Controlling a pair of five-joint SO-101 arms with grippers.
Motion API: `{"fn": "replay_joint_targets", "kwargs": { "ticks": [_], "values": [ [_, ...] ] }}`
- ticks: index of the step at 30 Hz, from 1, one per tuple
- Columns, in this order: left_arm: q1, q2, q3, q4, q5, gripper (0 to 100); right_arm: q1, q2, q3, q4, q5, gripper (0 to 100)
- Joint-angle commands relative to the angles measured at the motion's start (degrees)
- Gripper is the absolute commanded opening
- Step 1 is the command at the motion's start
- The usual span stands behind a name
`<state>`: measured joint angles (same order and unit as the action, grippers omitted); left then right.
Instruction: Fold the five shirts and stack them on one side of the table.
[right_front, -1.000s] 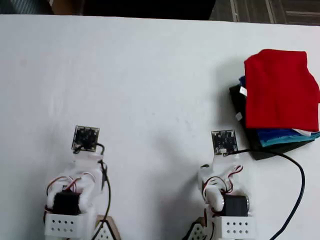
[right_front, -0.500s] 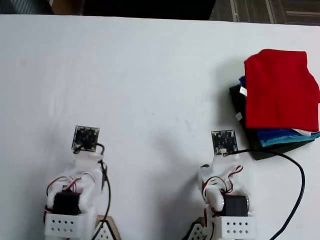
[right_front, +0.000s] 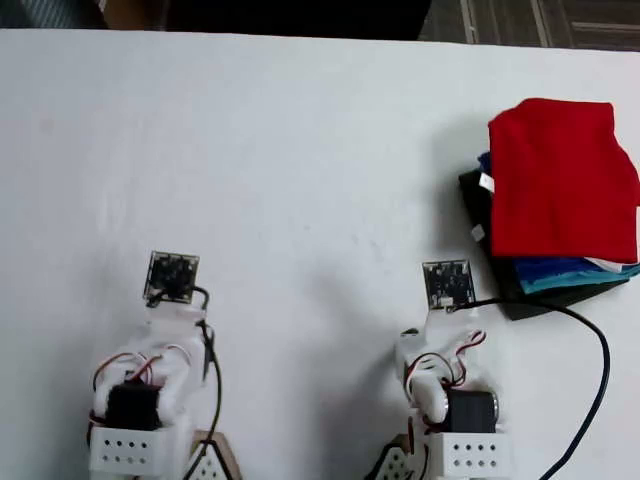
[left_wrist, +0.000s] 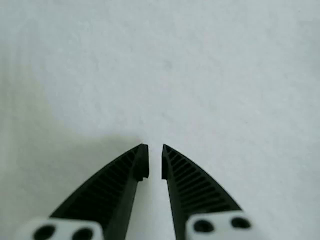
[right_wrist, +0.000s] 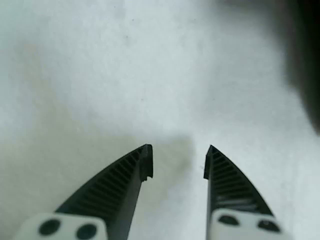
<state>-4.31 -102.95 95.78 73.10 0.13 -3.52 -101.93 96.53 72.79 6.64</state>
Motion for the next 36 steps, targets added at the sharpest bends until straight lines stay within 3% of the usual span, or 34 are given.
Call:
{"fn": "replay_joint_targets", "kwargs": {
  "ticks": [1, 7, 20, 33, 36],
  "values": [
    [0.62, -0.97, 1.27, -0.35, 0.26, 8, -0.40, -0.84, 0.44, -0.31, -0.62, 17.7],
    [0.62, -0.97, 1.27, -0.35, 0.26, 8, -2.07, -0.84, 0.44, -0.31, -0.62, 17.8],
    [0.62, -0.97, 1.27, -0.35, 0.26, 8, -21.32, -0.84, 0.44, -0.31, -0.53, 18.0],
    [0.62, -0.97, 1.27, -0.35, 0.26, 8, -22.29, -0.84, 0.44, -4.26, -0.88, 18.0],
    [0.62, -0.97, 1.27, -0.35, 0.26, 8, -19.38, -0.92, -0.18, -12.79, -0.53, 18.0]
  ]
}}
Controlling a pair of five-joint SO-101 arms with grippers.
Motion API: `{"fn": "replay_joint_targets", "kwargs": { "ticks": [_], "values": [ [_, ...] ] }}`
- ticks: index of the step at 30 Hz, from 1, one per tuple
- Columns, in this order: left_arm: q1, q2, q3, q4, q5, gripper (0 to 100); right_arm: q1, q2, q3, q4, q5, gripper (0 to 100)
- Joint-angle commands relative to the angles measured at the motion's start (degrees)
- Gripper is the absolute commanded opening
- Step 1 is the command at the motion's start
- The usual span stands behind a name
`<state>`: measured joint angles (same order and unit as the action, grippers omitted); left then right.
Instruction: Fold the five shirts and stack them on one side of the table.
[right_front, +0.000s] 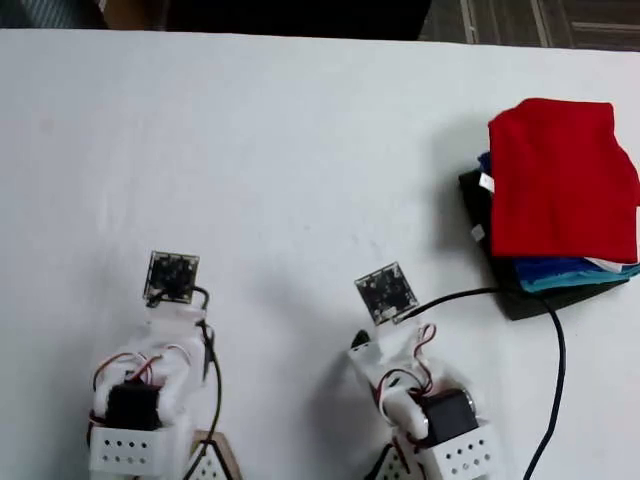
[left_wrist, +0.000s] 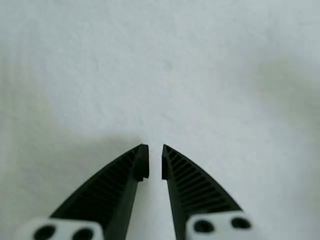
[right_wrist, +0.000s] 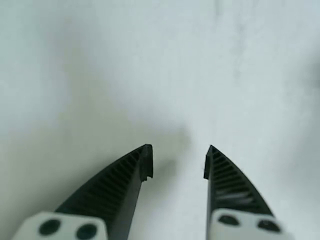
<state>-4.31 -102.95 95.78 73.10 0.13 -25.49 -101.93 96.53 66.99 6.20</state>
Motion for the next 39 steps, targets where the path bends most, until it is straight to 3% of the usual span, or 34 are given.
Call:
{"fn": "replay_joint_targets", "kwargs": {
  "ticks": [1, 4, 7, 14, 16, 21, 24, 31, 35, 39],
  "values": [
    [0.62, -0.97, 1.27, -0.35, 0.26, 8, 5.32, -0.92, -0.97, -11.56, -0.18, 18.0],
    [0.62, -0.97, 1.27, -0.35, 0.26, 8, 11.30, -0.92, -2.02, -21.67, -0.62, 18.0],
    [0.79, -0.97, 1.27, -0.44, 0.26, 8, 11.21, -0.84, 0.53, -24.75, -0.62, 17.8],
    [0.62, -0.97, 1.27, -1.41, 0.09, 8, 9.10, -0.84, 0.44, -9.63, -0.35, 17.7],
    [0.79, -1.05, 1.27, -6.42, -0.70, 8, 10.33, -0.84, 0.44, -9.45, 0.18, 17.6],
    [0.88, -1.05, 0.75, -30.68, -18.20, 8, 13.41, -0.66, 0.18, -15.25, 9.23, 17.9],
    [2.02, -0.79, 0.13, -38.77, -21.45, 8, 12.97, -0.40, -2.46, -13.23, 9.23, 18.0],
    [2.90, -0.70, -10.86, -31.74, -16.09, 9, 12.97, -0.22, -16.26, -3.56, 9.14, 18.0],
    [3.25, -0.62, -15.96, -24.79, -10.73, 19, 13.23, -0.13, -20.66, -0.22, 9.23, 18.0],
    [3.16, -0.62, -13.23, -18.02, -11.25, 24, 13.32, 5.49, -26.64, 1.80, 9.23, 18.0]
  ]
}}
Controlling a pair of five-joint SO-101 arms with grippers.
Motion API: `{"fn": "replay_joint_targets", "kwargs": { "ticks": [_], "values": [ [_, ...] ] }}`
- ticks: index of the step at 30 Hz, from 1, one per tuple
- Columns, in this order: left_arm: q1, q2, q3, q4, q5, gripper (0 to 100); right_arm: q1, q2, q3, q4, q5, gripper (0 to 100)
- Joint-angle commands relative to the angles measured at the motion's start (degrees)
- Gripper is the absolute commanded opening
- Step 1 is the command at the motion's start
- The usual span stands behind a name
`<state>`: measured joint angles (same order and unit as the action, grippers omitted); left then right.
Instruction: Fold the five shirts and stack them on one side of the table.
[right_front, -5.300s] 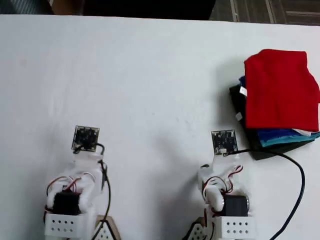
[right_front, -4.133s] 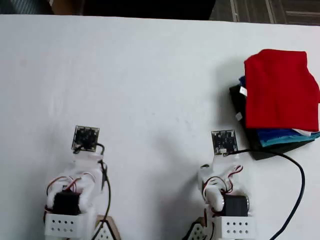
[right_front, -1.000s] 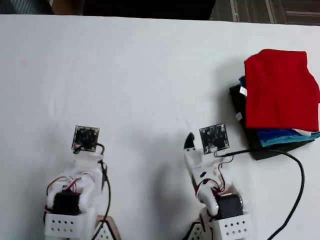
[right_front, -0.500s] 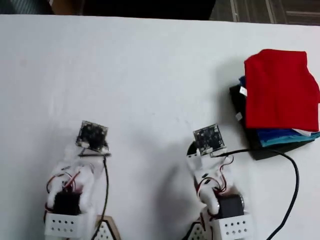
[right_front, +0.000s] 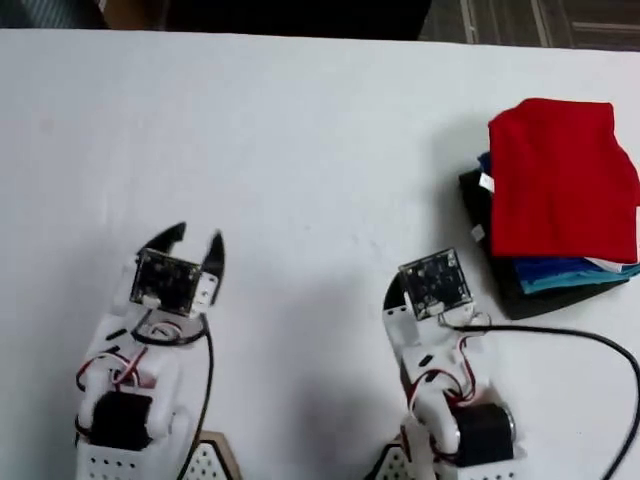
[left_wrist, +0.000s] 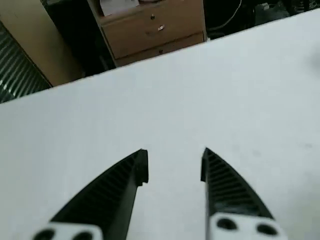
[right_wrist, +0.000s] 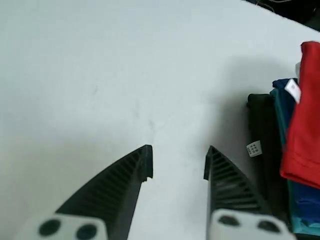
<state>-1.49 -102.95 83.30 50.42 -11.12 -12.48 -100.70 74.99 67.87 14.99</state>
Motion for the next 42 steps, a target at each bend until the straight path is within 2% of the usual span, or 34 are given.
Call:
{"fn": "replay_joint_targets", "kwargs": {
  "ticks": [1, 5, 8, 10, 14, 16, 20, 24, 28, 33, 39, 42],
  "values": [
    [0.35, -0.70, 1.01, 6.07, -2.20, 24, 0.40, 6.90, -5.27, 0.75, 0.70, 18.0],
    [0.09, -0.97, 7.25, 9.49, -13.36, 24, 0.40, 16.57, -1.49, -4.26, 0.79, 18.0],
    [0.00, -0.97, 6.64, 13.27, -14.07, 24, 0.40, 18.95, 2.37, -6.99, 0.79, 17.9],
    [0.09, -0.97, 5.41, 13.45, -8.70, 24, 0.48, 18.42, 3.96, -7.16, 0.79, 17.7],
    [0.09, -0.97, 3.21, 13.71, 11.78, 24, 1.36, 16.04, 4.57, -7.34, 0.35, 17.7],
    [0.79, -0.97, 4.97, 13.80, 19.08, 24, 1.63, 14.37, 4.92, -7.34, 0.35, 17.8],
    [0.35, -0.79, 13.93, 14.07, 25.85, 24, 1.71, 10.15, 9.93, -7.25, 0.35, 17.9],
    [0.79, -1.32, 13.67, 21.45, 28.57, 24, 1.80, 4.35, 16.97, -6.99, 0.35, 18.0],
    [0.79, -1.41, 13.67, 23.47, 28.48, 24, 1.89, -2.51, 22.15, -6.37, 0.44, 18.0],
    [0.79, -1.41, 13.67, 23.47, 27.78, 24, 1.45, -1.54, 21.98, -5.32, 0.53, 18.0],
    [0.44, -1.41, 13.67, 23.12, 7.65, 24, 1.80, -1.71, 21.98, 0.57, 0.53, 17.9],
    [0.44, -1.41, 13.67, 23.21, 4.66, 24, 1.54, -1.63, 21.98, 4.35, 0.53, 17.8]
  ]
}}
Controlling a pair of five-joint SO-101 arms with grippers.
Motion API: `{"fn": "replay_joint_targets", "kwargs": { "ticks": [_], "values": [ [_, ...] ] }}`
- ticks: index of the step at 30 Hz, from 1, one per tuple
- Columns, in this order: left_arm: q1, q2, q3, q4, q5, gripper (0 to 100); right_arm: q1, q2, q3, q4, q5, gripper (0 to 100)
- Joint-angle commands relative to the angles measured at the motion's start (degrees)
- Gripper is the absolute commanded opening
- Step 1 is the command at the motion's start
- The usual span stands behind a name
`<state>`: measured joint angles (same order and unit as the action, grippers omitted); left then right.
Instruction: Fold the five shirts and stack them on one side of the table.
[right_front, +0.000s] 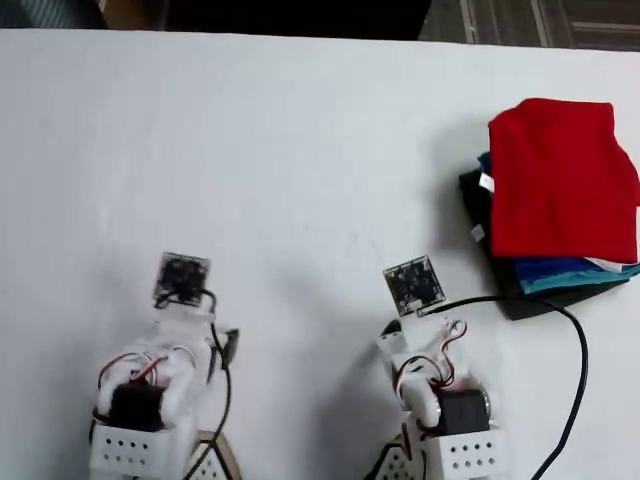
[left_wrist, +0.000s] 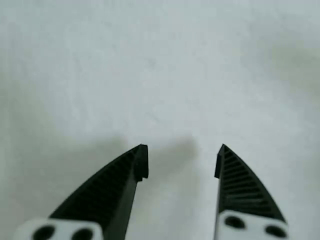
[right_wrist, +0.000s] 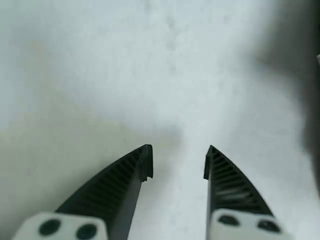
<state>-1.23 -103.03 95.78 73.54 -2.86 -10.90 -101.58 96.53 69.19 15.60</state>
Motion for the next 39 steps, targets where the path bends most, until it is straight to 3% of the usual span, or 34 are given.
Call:
{"fn": "replay_joint_targets", "kwargs": {
  "ticks": [1, 7, 12, 16, 39],
  "values": [
    [0.18, -1.32, 1.19, 0.09, -3.52, 24, -0.04, -0.92, 0.44, 3.38, -0.18, 17.8],
    [0.26, -1.32, 1.19, 0.09, -3.52, 24, -0.04, -0.84, 0.44, 3.21, -0.18, 17.8],
    [-14.42, -1.32, 1.19, 0.09, -3.52, 24, 0.13, -0.84, 0.44, 3.21, -0.18, 17.8],
    [-19.25, -1.32, 1.19, 0.09, -3.69, 24, -0.04, -0.84, 0.44, 3.21, -0.18, 17.8],
    [-19.34, -1.32, 1.19, 0.09, -3.69, 24, -0.04, -0.84, 0.44, 3.21, -0.18, 17.8]
  ]
}}
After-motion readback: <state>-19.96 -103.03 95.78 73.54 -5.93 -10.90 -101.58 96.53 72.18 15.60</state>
